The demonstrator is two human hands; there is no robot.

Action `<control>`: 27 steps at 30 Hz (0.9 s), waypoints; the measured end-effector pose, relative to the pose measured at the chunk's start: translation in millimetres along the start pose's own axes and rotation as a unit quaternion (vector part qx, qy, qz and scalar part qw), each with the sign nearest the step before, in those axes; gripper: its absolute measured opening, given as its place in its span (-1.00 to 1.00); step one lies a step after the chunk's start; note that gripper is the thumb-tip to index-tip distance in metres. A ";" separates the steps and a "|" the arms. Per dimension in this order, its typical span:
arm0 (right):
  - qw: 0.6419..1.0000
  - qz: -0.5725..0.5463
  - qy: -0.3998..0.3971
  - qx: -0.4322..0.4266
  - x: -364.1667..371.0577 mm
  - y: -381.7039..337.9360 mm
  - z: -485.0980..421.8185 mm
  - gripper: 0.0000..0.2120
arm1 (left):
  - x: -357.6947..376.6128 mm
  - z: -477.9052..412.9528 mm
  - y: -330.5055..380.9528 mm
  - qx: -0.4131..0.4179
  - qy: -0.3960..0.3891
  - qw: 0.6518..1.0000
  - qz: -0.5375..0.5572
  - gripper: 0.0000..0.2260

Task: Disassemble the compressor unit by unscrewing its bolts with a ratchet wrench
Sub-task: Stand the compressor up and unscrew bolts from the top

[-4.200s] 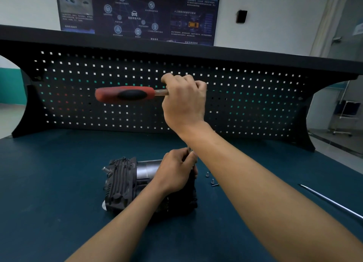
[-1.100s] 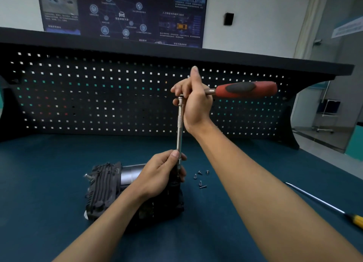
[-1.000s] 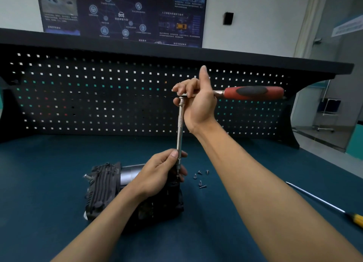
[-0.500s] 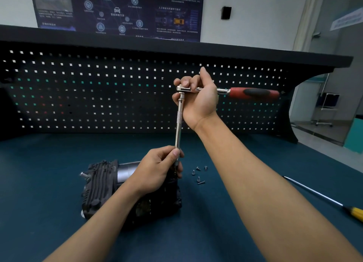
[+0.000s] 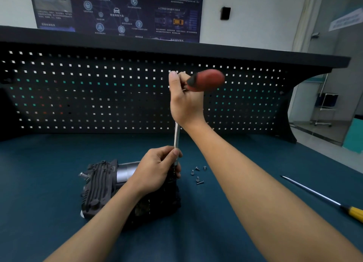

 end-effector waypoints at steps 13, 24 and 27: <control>0.869 0.485 -0.035 -0.096 37.2 -18.2 2.8 -0.87 | -2.0 0.5 1.8 0.004 0.010 0.999 -0.030 -0.75; 0.996 0.004 -0.078 0.053 31.5 4.5 -1.1 -0.58 | -2.0 1.0 3.5 0.004 0.013 0.999 -0.050 -0.70; 0.983 -0.126 -0.078 0.111 31.4 7.3 1.0 -0.55 | -1.1 1.3 7.7 0.015 0.008 0.997 -0.072 -0.67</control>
Point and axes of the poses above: each hand's wrist, its own z-axis away from the middle knuckle, its own x-axis out of the palm, y = z × x, the point moved 9 cm from there along -z, towards the middle knuckle, and after that the axes turned 4 degrees about x, right-handed, at the moved point
